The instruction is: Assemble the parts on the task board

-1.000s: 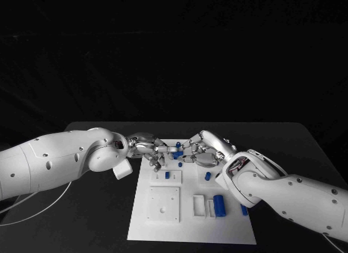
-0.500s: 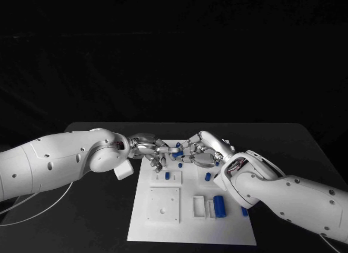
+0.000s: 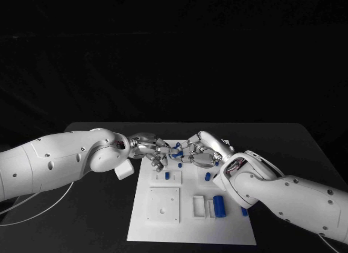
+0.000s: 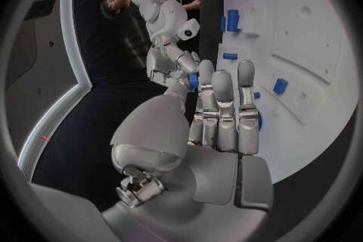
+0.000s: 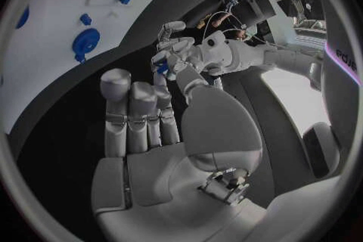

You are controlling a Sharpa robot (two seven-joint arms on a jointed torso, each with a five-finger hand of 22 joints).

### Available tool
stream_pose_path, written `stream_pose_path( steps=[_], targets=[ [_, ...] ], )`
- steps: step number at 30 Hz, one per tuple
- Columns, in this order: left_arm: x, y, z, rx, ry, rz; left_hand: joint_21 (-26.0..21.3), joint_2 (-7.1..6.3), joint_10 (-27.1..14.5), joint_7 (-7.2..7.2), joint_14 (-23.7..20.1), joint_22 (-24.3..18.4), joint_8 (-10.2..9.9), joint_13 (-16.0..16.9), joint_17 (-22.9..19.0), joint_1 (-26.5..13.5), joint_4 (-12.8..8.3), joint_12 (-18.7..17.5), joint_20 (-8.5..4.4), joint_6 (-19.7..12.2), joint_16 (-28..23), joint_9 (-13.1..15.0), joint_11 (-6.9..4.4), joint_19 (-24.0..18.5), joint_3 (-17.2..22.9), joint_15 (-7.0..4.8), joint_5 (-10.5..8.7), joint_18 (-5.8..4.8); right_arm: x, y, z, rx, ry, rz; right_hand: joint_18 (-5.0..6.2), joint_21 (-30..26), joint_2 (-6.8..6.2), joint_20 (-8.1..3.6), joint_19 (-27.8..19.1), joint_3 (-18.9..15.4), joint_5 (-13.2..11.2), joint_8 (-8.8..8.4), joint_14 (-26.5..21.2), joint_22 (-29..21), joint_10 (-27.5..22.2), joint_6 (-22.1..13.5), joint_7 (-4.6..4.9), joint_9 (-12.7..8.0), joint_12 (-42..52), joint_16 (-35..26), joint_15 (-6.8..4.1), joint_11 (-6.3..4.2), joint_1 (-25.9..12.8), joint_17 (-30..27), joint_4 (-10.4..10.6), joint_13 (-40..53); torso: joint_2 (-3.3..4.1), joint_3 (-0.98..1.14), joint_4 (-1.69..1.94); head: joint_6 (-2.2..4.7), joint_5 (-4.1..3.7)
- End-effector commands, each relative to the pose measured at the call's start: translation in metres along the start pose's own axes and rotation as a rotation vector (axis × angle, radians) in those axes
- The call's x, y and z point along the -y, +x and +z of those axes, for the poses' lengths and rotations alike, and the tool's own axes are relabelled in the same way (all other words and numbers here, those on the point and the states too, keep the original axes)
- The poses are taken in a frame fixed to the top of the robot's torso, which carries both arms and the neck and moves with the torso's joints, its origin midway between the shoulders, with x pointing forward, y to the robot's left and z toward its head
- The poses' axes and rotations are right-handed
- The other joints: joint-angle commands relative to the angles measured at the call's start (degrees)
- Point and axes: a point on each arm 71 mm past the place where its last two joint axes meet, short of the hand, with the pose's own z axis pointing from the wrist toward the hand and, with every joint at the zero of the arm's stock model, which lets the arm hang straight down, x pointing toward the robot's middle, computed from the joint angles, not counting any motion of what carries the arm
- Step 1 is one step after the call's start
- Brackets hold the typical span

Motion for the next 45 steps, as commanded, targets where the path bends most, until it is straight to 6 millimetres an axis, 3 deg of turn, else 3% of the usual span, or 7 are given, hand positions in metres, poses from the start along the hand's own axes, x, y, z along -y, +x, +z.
stream_pose_path(
  steps=[1,12,21,27,34,40,45],
  targets=[
    [0.0025,0.0031,0.0012,-0.035,0.023,-0.02,-0.1,-0.03,-0.6,-0.11,-0.5,1.2,0.2,-0.2,0.0,1.1,-1.1,-0.6,0.05,-0.5,0.2,0.1,-0.12,-0.3,0.5,0.1,0.34,-0.85,-0.001,0.0018,0.0004,-0.01,-0.007,-0.006,-0.6,-0.2,0.66,-0.35,1.8,0.0,0.4,0.13,0.1,4.7,-0.1,0.3,-0.2,0.2,-0.4,-0.2,-0.32,-0.07,0.0,0.0,-0.1,0.0,0.02,0.05,0.03,-0.1,-0.05],
    [0.0025,0.0044,0.0015,-0.059,0.021,-0.034,0.0,-0.11,0.0,0.14,-0.9,1.2,-0.3,-2.1,0.1,2.0,-3.1,-3.9,0.2,-1.0,0.1,0.0,0.26,-0.8,1.9,0.33,1.73,-0.85,-0.0005,0.0029,0.0007,-0.017,-0.003,-0.01,-0.6,-0.3,0.65,-0.34,1.8,-0.2,0.5,0.13,0.1,4.6,-0.2,0.2,-0.24,0.2,-0.3,-0.2,-0.33,-0.08,-0.1,0.0,0.0,0.0,0.01,0.03,0.0,-0.12,-0.32],
    [0.0018,0.003,0.001,-0.053,0.018,-0.051,-0.4,-1.99,-0.4,0.47,-0.9,1.1,-1.0,-1.8,0.1,-1.0,0.9,-3.8,0.35,-0.7,0.0,-0.9,0.43,-0.6,-1.0,0.51,0.55,-0.82,0.0008,0.0024,0.0002,-0.017,0.001,-0.015,-0.6,-0.3,0.65,-0.34,1.8,-0.2,0.5,0.13,0.1,4.6,-0.2,0.2,-0.24,0.2,-0.3,-0.2,-0.33,-0.08,-0.1,0.0,0.0,0.0,0.01,0.01,-0.01,-0.11,-0.37],
    [0.0012,0.002,0.0006,-0.053,0.015,-0.054,-0.7,-2.18,-0.6,0.49,-0.9,1.2,-1.1,-1.6,0.1,-0.4,2.2,-3.5,0.35,-0.5,0.1,-1.4,0.45,-0.4,-1.8,0.52,0.55,-0.83,0.0008,0.0024,-0.0002,-0.015,-0.002,-0.02,-0.62,-0.3,0.71,-0.35,1.8,-0.2,0.5,0.15,0.1,4.6,-0.1,0.3,-0.25,0.2,-0.2,-0.2,-0.33,-0.08,0.0,0.0,-0.1,0.1,0.01,-0.01,0.0,-0.18,-0.34],
    [0.0006,0.0012,0.0001,-0.054,0.013,-0.055,-0.8,-2.25,-0.6,0.4,-0.9,1.2,-1.0,-1.5,0.2,0.3,1.7,-3.5,0.34,-0.4,0.2,-1.4,0.39,-0.4,-1.7,0.48,0.77,-0.83,0.0008,0.0024,-0.0006,-0.013,-0.004,-0.025,-0.62,-0.3,0.71,-0.35,1.8,-0.2,0.5,0.15,0.1,4.6,-0.1,0.3,-0.25,0.2,-0.2,-0.2,-0.33,-0.08,0.0,0.0,-0.1,0.1,0.01,0.01,-0.01,-0.16,-0.37],
    [0.0003,0.0006,-0.0002,-0.053,0.013,-0.052,-0.7,-2.48,-0.8,0.38,-1.0,1.2,-1.1,-1.6,0.3,2.5,-0.6,-3.6,0.33,-0.3,0.4,-1.7,0.39,-0.4,-1.3,0.46,0.71,-0.82,0.0012,0.0024,-0.0007,-0.012,-0.002,-0.026,-0.62,-0.3,0.71,-0.35,1.8,-0.2,0.5,0.15,0.1,4.6,-0.1,0.3,-0.25,0.2,-0.2,-0.2,-0.33,-0.08,0.0,0.0,-0.1,0.1,0.03,0.0,-0.02,-0.25,-0.41],
    [0.0002,0.0003,-0.0004,-0.058,0.014,-0.051,-0.5,-2.34,-0.9,0.22,-1.2,1.3,-1.3,-1.8,0.5,3.8,-2.6,-3.9,0.26,-0.2,0.6,-1.9,0.35,-0.6,-0.1,0.43,5.56,-0.84,0.0017,0.002,-0.001,-0.012,0.0,-0.027,-0.62,-0.3,0.71,-0.35,1.8,-0.2,0.5,0.15,0.1,4.6,-0.1,0.3,-0.25,0.2,-0.2,-0.2,-0.33,-0.08,0.0,0.0,-0.1,0.1,0.03,0.02,-0.03,-0.32,-0.39]
  ],
)
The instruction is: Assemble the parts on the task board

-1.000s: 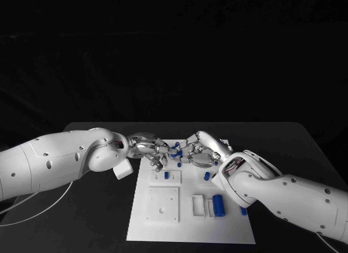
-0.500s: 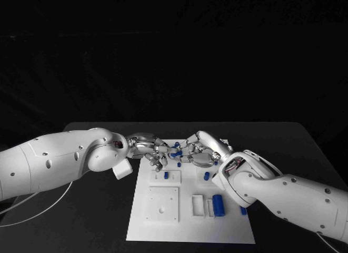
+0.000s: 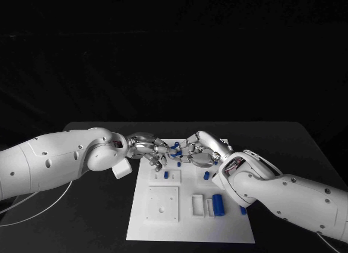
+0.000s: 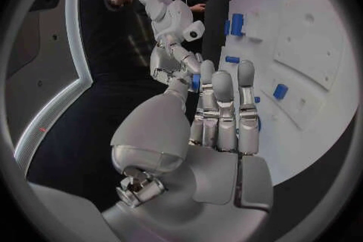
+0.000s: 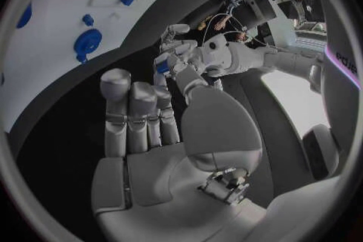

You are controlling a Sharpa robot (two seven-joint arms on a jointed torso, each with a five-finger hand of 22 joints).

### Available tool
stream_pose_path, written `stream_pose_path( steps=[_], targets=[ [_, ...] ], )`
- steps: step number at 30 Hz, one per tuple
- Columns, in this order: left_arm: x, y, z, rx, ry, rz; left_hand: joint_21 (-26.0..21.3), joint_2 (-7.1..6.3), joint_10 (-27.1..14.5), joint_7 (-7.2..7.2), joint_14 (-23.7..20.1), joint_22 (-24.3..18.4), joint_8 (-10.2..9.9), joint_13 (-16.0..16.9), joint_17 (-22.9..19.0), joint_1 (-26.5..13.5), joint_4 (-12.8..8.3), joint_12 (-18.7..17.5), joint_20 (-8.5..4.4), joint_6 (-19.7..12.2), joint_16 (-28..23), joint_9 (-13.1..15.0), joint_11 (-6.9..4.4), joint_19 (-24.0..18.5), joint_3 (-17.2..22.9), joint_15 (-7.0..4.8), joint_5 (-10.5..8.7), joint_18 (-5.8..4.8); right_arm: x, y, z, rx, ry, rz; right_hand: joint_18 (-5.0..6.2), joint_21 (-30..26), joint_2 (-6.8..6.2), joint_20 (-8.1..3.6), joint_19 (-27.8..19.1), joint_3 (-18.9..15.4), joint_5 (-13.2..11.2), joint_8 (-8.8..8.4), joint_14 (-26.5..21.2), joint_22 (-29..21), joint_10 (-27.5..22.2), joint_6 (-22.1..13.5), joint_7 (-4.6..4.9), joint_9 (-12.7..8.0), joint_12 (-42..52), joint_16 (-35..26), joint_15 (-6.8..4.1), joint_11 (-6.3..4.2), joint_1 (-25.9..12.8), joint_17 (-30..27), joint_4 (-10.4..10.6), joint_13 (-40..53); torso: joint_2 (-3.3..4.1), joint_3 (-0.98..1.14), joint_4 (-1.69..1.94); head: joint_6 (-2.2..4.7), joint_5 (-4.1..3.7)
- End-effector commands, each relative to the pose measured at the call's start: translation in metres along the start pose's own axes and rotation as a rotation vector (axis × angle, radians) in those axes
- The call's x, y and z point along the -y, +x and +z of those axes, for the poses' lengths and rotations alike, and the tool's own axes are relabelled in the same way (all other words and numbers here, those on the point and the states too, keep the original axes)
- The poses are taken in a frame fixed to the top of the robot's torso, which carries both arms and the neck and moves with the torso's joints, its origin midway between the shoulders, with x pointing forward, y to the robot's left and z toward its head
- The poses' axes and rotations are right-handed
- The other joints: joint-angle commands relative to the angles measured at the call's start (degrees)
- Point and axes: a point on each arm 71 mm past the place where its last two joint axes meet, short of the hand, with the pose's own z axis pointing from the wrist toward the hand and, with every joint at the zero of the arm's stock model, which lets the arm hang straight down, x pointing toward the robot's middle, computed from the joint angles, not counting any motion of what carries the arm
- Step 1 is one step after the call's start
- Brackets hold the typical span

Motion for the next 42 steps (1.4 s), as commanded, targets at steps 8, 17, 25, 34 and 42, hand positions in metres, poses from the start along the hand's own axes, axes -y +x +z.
stream_pose_path(
  steps=[8,17,25,34,42],
  targets=[
    [0.003,0.002,0.001,-0.029,0.024,-0.013,1.0,1.3,0.5,-0.32,-0.5,1.3,1.4,-0.6,0.3,0.3,-3.6,-0.6,0.0,0.1,0.7,1.6,-0.27,-0.5,4.3,-0.1,4.05,-0.81,0.0,0.001,-0.001,-0.016,-0.002,-0.009,-0.65,-0.4,0.36,-0.36,1.9,-0.3,0.3,0.14,0.1,4.6,0.0,0.5,-0.08,0.1,0.0,-0.3,-0.34,-0.17,-0.1,0.0,-0.1,0.1,0.01,0.02,-0.01,-0.14,-0.1],
    [0.005,0.002,0.002,-0.021,0.045,-0.033,3.5,3.1,2.7,-0.58,-0.3,1.4,-0.7,-1.2,0.5,-3.0,-7.4,-1.7,-0.41,3.7,1.2,2.7,-0.6,-1.4,9.9,-0.52,5.21,-0.73,-0.001,0.003,0.0,-0.026,-0.003,-0.005,-0.66,-0.5,0.35,-0.36,1.8,-0.4,0.3,0.13,0.0,4.6,-0.2,0.4,-0.07,0.0,-0.3,-0.5,-0.33,-0.15,-0.2,-0.1,-0.1,-0.1,-0.03,0.01,0.04,-0.33,-0.12],
    [0.006,0.002,0.002,-0.009,0.057,-0.065,5.7,3.35,3.9,-1.12,0.0,1.4,0.5,-1.0,0.8,-8.4,-11.3,-1.8,-0.83,4.6,1.8,7.8,-0.97,-2.0,12.7,-0.97,12.23,-0.69,0.001,0.004,0.0,-0.032,0.005,-0.006,-0.63,-0.9,0.3,-0.33,1.7,-0.5,0.3,0.11,0.0,4.5,-0.5,0.2,-0.01,0.0,-0.7,-0.6,-0.29,-0.11,-0.2,-0.2,0.0,-0.5,0.01,0.05,0.03,-0.32,-0.22],
    [0.006,0.003,0.002,0.008,0.052,-0.088,8.3,5.15,4.1,-1.56,0.2,1.3,0.2,0.1,1.3,-14.1,-16.3,-0.3,-1.18,5.0,2.9,14.0,-1.32,-2.7,14.3,-1.3,14.65,-0.68,0.005,0.003,0.0,-0.025,0.017,-0.01,-0.48,-2.0,-0.13,-0.23,1.6,-0.7,0.6,0.08,-0.2,4.3,-1.3,-0.9,0.23,-0.1,-1.8,-1.2,-0.17,0.07,-0.7,-0.7,0.3,-1.5,-0.03,0.05,-0.02,-0.29,-0.23],
    [0.003,0.004,0.002,0.029,0.015,-0.064,9.5,5.14,4.8,-1.71,0.7,1.3,-1.5,0.2,1.5,-14.1,-18.1,-0.2,-1.36,6.5,3.3,14.3,-1.59,-2.7,14.2,-1.49,15.19,-0.48,0.011,-0.003,-0.002,0.024,0.039,0.006,1.01,-5.9,-2.4,1.15,1.0,-3.0,-0.4,0.08,-1.1,3.5,-4.3,-11.7,3.25,-0.3,-6.0,-2.7,1.21,1.95,-1.2,-2.1,2.0,-5.8,-0.02,0.05,-0.01,-0.18,-0.25]
  ],
)
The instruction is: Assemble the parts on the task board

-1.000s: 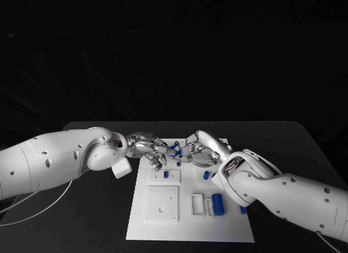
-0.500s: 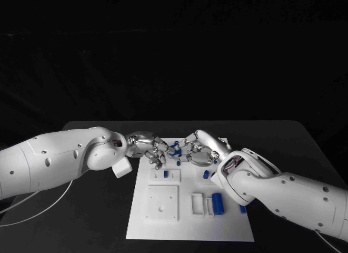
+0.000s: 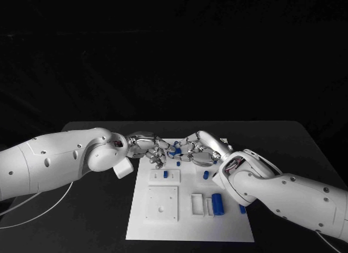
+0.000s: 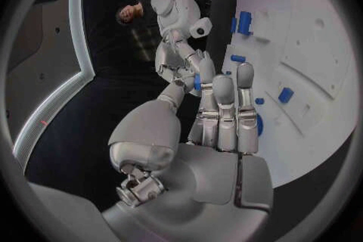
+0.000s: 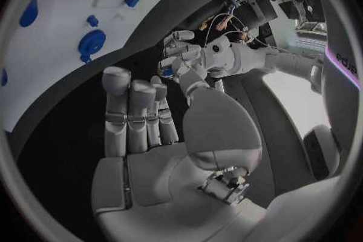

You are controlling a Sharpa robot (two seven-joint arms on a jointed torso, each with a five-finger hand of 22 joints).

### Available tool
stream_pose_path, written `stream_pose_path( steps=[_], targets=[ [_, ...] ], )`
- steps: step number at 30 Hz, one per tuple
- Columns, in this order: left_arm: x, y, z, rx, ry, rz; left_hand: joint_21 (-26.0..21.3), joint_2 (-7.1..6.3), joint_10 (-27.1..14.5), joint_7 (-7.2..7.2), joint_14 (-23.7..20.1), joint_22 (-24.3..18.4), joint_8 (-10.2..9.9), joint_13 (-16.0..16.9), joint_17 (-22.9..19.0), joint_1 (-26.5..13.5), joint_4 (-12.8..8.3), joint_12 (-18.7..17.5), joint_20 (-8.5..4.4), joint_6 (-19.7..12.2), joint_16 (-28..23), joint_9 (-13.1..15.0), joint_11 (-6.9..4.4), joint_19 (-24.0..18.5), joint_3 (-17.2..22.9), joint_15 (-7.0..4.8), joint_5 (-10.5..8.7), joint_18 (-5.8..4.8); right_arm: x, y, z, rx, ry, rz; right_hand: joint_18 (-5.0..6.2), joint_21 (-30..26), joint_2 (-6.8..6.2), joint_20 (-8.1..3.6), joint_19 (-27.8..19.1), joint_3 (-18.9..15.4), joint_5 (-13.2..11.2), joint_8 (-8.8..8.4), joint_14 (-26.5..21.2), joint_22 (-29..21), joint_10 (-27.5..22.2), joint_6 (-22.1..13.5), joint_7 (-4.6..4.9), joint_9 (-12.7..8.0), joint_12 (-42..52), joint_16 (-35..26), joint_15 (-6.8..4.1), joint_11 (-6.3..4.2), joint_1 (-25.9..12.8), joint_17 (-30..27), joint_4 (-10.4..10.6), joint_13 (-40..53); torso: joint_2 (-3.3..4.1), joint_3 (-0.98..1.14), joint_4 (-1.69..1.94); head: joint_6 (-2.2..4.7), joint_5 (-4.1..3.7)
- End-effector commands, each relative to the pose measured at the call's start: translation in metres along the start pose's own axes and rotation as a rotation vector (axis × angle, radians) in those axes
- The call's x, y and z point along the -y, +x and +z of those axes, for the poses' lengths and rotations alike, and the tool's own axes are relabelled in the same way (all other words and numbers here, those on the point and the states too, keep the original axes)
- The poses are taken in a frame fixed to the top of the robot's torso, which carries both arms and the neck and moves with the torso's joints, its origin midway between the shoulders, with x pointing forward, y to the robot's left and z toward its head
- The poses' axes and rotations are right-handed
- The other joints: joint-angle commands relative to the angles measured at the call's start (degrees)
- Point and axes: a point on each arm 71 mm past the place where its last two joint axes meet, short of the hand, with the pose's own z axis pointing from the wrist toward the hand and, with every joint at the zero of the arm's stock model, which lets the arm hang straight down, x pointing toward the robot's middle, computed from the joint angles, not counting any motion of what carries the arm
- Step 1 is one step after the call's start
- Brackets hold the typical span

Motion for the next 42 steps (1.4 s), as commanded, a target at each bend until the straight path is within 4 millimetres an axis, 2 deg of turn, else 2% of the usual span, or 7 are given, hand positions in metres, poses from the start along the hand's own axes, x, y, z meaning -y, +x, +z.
stream_pose_path(
  steps=[1,13,22,25,29,36,42],
  targets=[
    [0.001,0.001,0.0,0.017,-0.007,0.001,0.4,0.03,0.5,-3.66,0.2,1.3,-0.5,0.0,0.1,0.8,-2.0,0.1,-0.25,4.4,0.4,-0.3,-0.07,-0.3,1.4,-0.18,0.27,-0.47,0.006,-0.003,-0.001,0.029,0.026,0.012,1.23,-0.7,-0.88,0.65,1.1,-1.5,0.1,-0.2,-0.2,3.5,-0.6,-1.9,0.49,-0.1,-0.6,-0.3,0.47,0.23,0.7,-0.3,0.8,-1.1,0.0,0.04,0.0,0.04,-0.03],
    [-0.006,-0.005,-0.003,0.126,-0.119,0.129,1.6,-0.93,2.0,-3.98,1.3,1.2,-1.9,-0.4,0.3,1.3,-2.3,-0.5,-0.57,6.2,0.6,-0.7,-0.5,0.2,1.3,-0.51,1.15,-0.3,0.026,-0.032,-0.013,0.118,0.068,0.083,1.64,-4.1,-0.08,1.07,1.4,-12.4,4.4,-0.23,-1.0,3.3,-2.8,-4.4,0.81,-0.1,-1.8,-0.7,0.77,0.61,2.9,-1.8,4.7,-6.4,-0.01,-0.01,-0.03,0.02,0.47],
    [-0.01,-0.013,-0.009,0.288,-0.317,0.327,2.2,-2.4,4.9,-4.49,4.2,1.1,-4.4,-1.1,0.2,1.6,-2.5,-2.4,-1.24,9.1,-0.6,-1.3,-1.23,2.1,1.5,-1.18,2.91,-0.14,0.058,-0.078,-0.02,0.222,0.146,0.174,1.53,-4.8,1.14,0.99,1.1,-12.2,6.0,-0.23,-1.4,3.3,-3.3,-2.3,0.56,-0.1,-2.1,-1.1,0.66,0.43,2.5,-2.2,3.2,-7.0,-0.21,0.09,-0.06,-0.16,0.46],
    [-0.007,-0.015,-0.011,0.337,-0.391,0.398,2.3,-2.73,5.9,-4.65,5.0,1.2,-5.1,-1.1,0.4,1.6,-2.5,-2.8,-1.45,9.8,-0.7,-1.6,-1.44,2.6,1.6,-1.36,3.58,-0.19,0.067,-0.093,-0.022,0.258,0.165,0.194,1.87,-13.4,1.67,1.03,-0.1,-11.9,6.1,-0.23,-2.6,0.9,-3.1,-2.5,0.59,-0.1,-5.1,-4.7,0.67,0.32,2.3,-5.6,1.8,-10.6,-0.25,0.1,-0.07,-0.21,0.55],
    [-0.005,-0.015,-0.011,0.372,-0.472,0.476,2.7,-3.1,6.8,-4.85,5.9,1.2,-5.7,-0.9,0.9,1.4,-2.5,-2.7,-1.69,10.6,-0.7,-1.7,-1.65,3.2,1.6,-1.64,4.35,-0.21,0.075,-0.108,-0.024,0.302,0.174,0.205,1.7,-16.1,2.24,0.9,0.3,-11.9,6.1,-0.22,-2.6,0.1,-2.9,-2.4,0.58,-0.1,-5.7,-4.9,0.56,0.23,1.9,-6.8,0.6,-13.2,-0.29,0.17,-0.01,-0.67,0.52],
    [-0.003,-0.009,-0.006,0.391,-0.547,0.574,3.0,-3.33,7.0,-5.22,6.9,1.2,-6.4,-0.2,2.4,0.9,-2.4,-1.5,-2.01,11.9,-1.1,-1.3,-1.85,3.8,1.6,-1.96,4.84,-0.38,0.08,-0.123,-0.024,0.357,0.168,0.231,0.73,-24.9,2.29,0.37,1.8,-8.7,6.5,-0.31,-1.0,-6.2,-0.8,-2.0,0.55,-0.1,-9.6,-10.8,0.18,-0.25,0.7,-11.8,-1.8,-22.2,-0.19,0.12,0.01,-0.5,0.61],
    [-0.002,-0.007,-0.003,0.391,-0.576,0.619,3.3,-3.56,7.1,-5.53,7.6,1.2,-6.9,0.1,3.9,0.5,-2.5,-0.1,-2.19,13.1,-1.3,-0.7,-1.95,4.1,1.7,-2.14,5.17,-0.5,0.083,-0.127,-0.023,0.372,0.172,0.237,0.8,-25.3,2.23,0.38,1.9,-8.2,6.7,-0.23,-0.9,-7.2,-1.3,-2.0,0.5,-0.1,-8.9,-11.3,0.17,-0.2,0.7,-11.4,-2.1,-23.9,-0.12,0.05,0.0,-0.73,0.93]
  ],
)
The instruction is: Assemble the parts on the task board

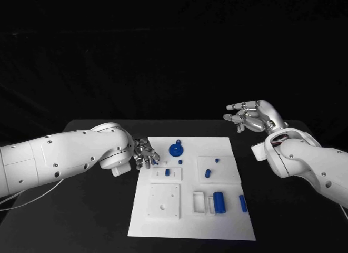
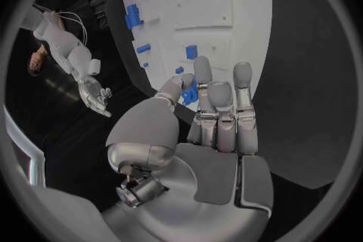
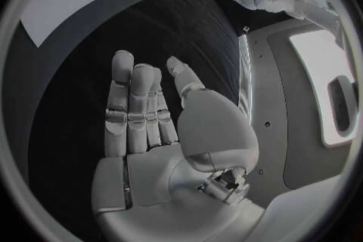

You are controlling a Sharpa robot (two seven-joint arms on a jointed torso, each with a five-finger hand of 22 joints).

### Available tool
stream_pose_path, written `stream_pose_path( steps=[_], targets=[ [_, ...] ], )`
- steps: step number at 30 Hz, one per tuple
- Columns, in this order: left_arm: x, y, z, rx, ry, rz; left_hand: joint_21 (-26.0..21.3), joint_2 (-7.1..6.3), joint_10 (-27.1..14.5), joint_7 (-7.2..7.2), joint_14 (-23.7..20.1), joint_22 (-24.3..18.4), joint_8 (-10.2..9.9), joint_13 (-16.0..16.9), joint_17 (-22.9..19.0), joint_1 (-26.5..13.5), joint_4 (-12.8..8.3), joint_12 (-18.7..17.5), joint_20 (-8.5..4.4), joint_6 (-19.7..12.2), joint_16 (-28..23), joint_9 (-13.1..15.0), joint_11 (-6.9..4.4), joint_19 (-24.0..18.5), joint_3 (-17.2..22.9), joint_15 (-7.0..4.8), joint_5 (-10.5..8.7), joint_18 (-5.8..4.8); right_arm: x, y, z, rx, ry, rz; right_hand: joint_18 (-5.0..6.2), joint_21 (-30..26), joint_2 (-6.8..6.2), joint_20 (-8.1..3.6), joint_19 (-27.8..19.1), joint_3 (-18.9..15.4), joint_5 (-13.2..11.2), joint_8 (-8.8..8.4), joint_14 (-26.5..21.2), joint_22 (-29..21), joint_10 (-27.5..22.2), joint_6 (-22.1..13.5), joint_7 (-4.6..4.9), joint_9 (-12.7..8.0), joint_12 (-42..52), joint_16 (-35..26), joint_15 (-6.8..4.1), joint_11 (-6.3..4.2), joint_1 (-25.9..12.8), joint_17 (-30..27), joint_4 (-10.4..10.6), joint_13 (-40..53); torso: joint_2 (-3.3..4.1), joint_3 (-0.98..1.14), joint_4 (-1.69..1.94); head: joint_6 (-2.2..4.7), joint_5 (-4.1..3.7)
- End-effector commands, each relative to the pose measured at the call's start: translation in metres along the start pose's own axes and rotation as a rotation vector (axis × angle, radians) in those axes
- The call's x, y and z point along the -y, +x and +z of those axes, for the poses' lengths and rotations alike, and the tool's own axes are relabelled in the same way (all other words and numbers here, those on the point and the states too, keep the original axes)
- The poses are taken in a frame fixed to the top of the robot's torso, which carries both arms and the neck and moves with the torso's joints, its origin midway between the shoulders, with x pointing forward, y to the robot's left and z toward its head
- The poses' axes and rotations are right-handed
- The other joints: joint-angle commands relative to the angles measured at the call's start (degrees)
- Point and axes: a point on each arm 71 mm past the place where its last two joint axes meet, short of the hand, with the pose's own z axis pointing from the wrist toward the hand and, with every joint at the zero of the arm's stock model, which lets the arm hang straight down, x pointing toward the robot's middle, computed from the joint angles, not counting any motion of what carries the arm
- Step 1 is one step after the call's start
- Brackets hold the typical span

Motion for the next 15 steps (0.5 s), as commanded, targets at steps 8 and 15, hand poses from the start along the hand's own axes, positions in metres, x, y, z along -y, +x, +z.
stream_pose_path(
  steps=[8,15],
  targets=[
    [0.006,0.001,0.004,0.048,-0.058,0.102,0.5,-0.42,2.6,-6.43,0.7,1.2,-0.7,0.0,1.3,-0.4,-1.7,0.9,0.04,7.3,-0.7,0.5,-0.32,0.4,2.0,-0.12,0.42,-0.51,-0.001,-0.002,0.002,0.018,-0.016,0.034,-0.18,-0.4,-0.15,-0.39,1.9,0.7,1.3,-0.23,0.2,-0.4,-0.2,0.1,-0.05,0.0,0.6,-0.7,0.01,0.13,-0.4,0.3,-0.4,-1.2,0.14,-0.15,-0.04,-0.45,0.39],
    [0.011,0.008,0.008,0.047,-0.05,0.13,0.7,-0.55,2.6,-6.51,1.0,1.2,-0.8,0.1,1.6,-0.5,-1.7,1.3,0.02,7.5,-0.7,0.6,-0.37,0.5,2.1,-0.15,0.5,-0.49,-0.001,0.0,0.002,0.014,-0.016,0.037,-0.15,-0.4,-0.3,-0.4,1.8,1.3,2.9,-0.24,0.1,-0.5,-0.2,0.1,-0.04,0.0,0.7,-0.8,-0.01,0.11,-0.8,0.4,-0.8,-1.8,0.1,-0.08,-0.03,-0.79,0.38]
  ],
)
